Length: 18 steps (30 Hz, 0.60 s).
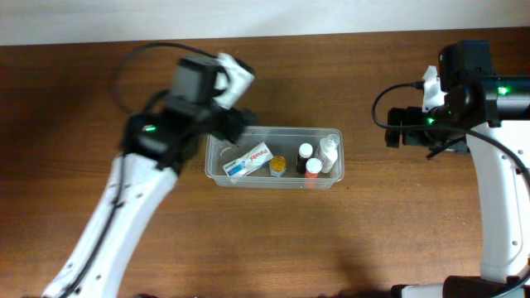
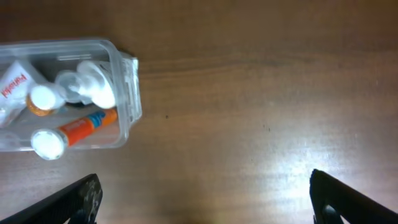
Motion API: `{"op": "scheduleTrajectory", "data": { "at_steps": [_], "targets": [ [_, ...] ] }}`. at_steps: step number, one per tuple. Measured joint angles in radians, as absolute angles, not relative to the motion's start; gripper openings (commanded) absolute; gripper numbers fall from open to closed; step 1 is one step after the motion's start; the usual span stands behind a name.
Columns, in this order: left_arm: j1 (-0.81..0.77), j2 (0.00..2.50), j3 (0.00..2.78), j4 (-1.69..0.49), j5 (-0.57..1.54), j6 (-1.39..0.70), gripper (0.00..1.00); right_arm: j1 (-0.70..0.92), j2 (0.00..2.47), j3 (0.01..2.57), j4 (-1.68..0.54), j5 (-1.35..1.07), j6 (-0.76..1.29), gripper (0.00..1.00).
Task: Pack container
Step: 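Lay the Panadol box into the container's left side and release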
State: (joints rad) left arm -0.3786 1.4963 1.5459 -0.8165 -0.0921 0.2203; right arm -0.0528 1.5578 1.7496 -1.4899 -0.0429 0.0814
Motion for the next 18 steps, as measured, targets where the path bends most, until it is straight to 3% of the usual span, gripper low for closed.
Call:
{"op": "scheduleTrajectory", "data": {
  "at_steps": [8,18],
  "targets": [
    [-0.153,1.515,1.546,-0.846,-0.139,-0.093,0.99,-0.046,1.575,1.75,-1.378,-0.051,0.01,0.98],
    [-0.091,1.538,1.546,-0.88,-0.129,-0.178,1.0,-0.006,1.688,1.747,-1.275,-0.054,-0.059,0.98]
  ]
}}
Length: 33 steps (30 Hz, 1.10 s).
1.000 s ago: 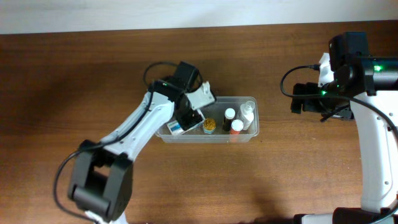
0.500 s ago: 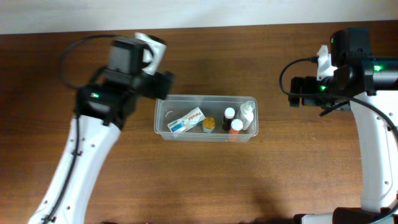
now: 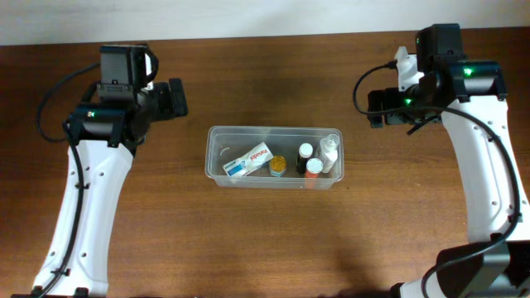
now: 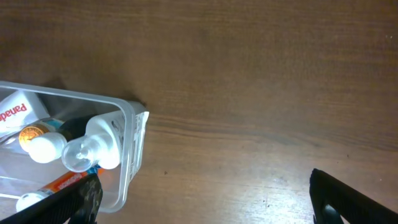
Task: Pack container
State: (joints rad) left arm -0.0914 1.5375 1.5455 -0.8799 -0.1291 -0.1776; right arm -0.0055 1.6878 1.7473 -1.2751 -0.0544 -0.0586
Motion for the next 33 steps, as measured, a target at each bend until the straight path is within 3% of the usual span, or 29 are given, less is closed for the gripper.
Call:
{"op": "scheduleTrajectory", "data": {
  "at_steps": [11,24,33],
  "targets": [
    [-0.091,1.473,1.52,-1.039,-0.124,-0.181,0.99,-0.006,1.571,1.74,-1.354,-0.054,-0.061,0.98],
    [-0.091,0.873,1.063,-0.991,-0.124,-0.232,0.99,-0.006,0.959,1.241,-1.192,-0.024,-0.005,0.98],
    [-0.091,0.638,0.92,-1.058,-0.124,-0.282,0.99,-0.006,0.794,1.092,-1.187,-0.019,0.001,0.98]
  ]
}}
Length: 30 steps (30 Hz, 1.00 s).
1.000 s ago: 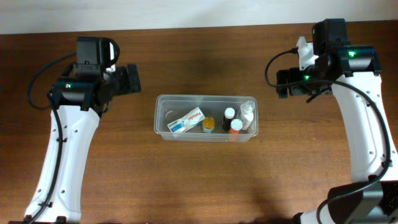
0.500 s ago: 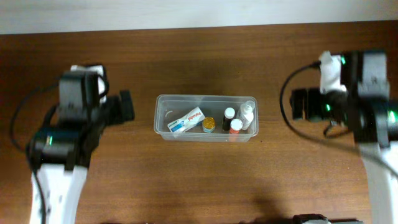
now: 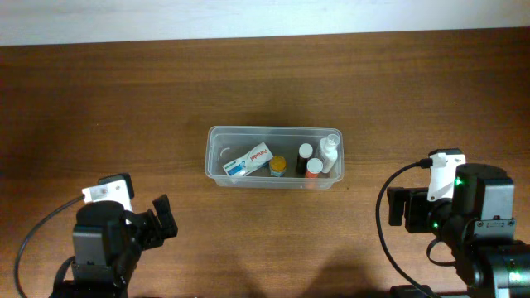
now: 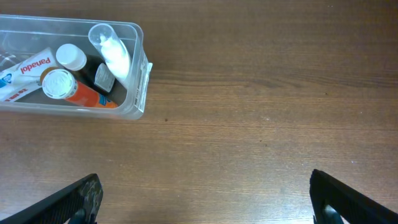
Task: Pack container
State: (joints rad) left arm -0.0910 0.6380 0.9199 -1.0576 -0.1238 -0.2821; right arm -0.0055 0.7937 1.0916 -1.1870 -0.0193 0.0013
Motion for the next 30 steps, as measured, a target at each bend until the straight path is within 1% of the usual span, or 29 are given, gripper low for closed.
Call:
{"op": "scheduleTrajectory", "data": {
  "at_steps": [4,22,27,30],
  "targets": [
    [-0.091,0.638,0.92,-1.1,-0.124,-0.285,0.99,-0.006,0.807,1.092,-1.187,-0.019,0.001,0.98],
    [-0.091,0.638,0.92,-1.101,-0.124,-0.285,0.99,-0.006,0.925,1.071,-1.157,-0.015,0.001,0.98],
    [-0.091,0.638,0.918,-1.101,-0.123,-0.286,1.0,-0.006,0.832,0.984,-1.042,-0.015,0.0,0.98],
    [-0.091,0.638,0.916,-1.103,-0.124,-0.286,0.99,-0.006,0.668,0.844,-0.921,-0.013,0.001,0.98]
  ]
}}
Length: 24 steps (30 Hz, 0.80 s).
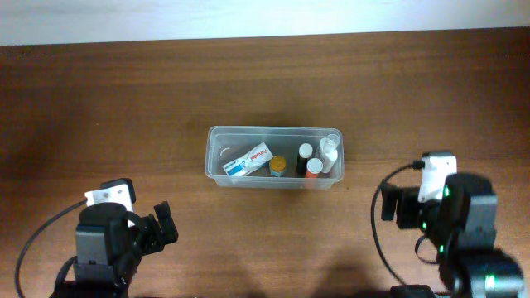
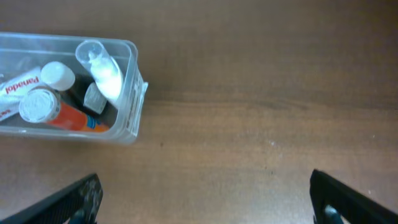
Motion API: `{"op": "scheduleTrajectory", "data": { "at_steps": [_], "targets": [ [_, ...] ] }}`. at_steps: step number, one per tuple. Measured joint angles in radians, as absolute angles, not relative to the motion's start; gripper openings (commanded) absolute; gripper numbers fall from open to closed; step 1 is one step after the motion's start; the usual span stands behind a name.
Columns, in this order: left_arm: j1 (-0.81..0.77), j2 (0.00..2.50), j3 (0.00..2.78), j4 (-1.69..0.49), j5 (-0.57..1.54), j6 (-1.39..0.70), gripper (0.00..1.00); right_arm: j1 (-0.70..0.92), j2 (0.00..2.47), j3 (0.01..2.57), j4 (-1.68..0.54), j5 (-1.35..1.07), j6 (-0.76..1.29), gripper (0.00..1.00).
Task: Pack container
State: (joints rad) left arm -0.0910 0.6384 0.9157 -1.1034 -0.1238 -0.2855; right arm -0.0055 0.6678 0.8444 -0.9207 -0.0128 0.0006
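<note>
A clear plastic container (image 1: 209, 157) sits mid-table. Inside it lie a Panadol box (image 1: 248, 159), a small orange-lidded jar (image 1: 277, 165), a dark bottle with a white cap (image 1: 305, 152), an orange tube (image 1: 312, 170) and a white bottle (image 1: 330, 151). My right gripper (image 2: 205, 208) hangs wide open and empty over bare wood, to the near right of the container (image 2: 132, 109). The left gripper (image 1: 163, 223) is drawn back at the near left, well clear of the container. Its jaws cannot be made out from above.
The brown wooden table (image 1: 397, 91) has a pale wall strip along its far edge. Both arm bases stand at the near edge. Nothing else lies on the wood around the container.
The right wrist has shifted slightly, so the container sits a little lower and more to the left in its view. The left arm has barely moved. The container's contents are unchanged.
First the left arm reached over the container's left end while the right gripper hung open off its right end. Then both arms stood apart at the far side. By the last moment both were drawn back to the near edge, and they are there now.
</note>
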Motion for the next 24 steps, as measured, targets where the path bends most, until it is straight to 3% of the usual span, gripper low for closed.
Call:
{"op": "scheduleTrajectory", "data": {
  "at_steps": [12,18,24],
  "targets": [
    [-0.091,0.638,0.914,-1.103,-0.124,-0.286,0.99,-0.006,0.115,0.352,-0.524,-0.003,0.0,0.98],
    [-0.091,0.638,0.914,-1.103,-0.123,-0.286,0.99,-0.006,0.014,0.074,-0.025,0.002,-0.043,0.98],
    [-0.091,0.638,0.914,-1.104,-0.124,-0.286,0.99,-0.006,0.014,0.01,-0.071,0.01,-0.065,0.98]
  ]
}}
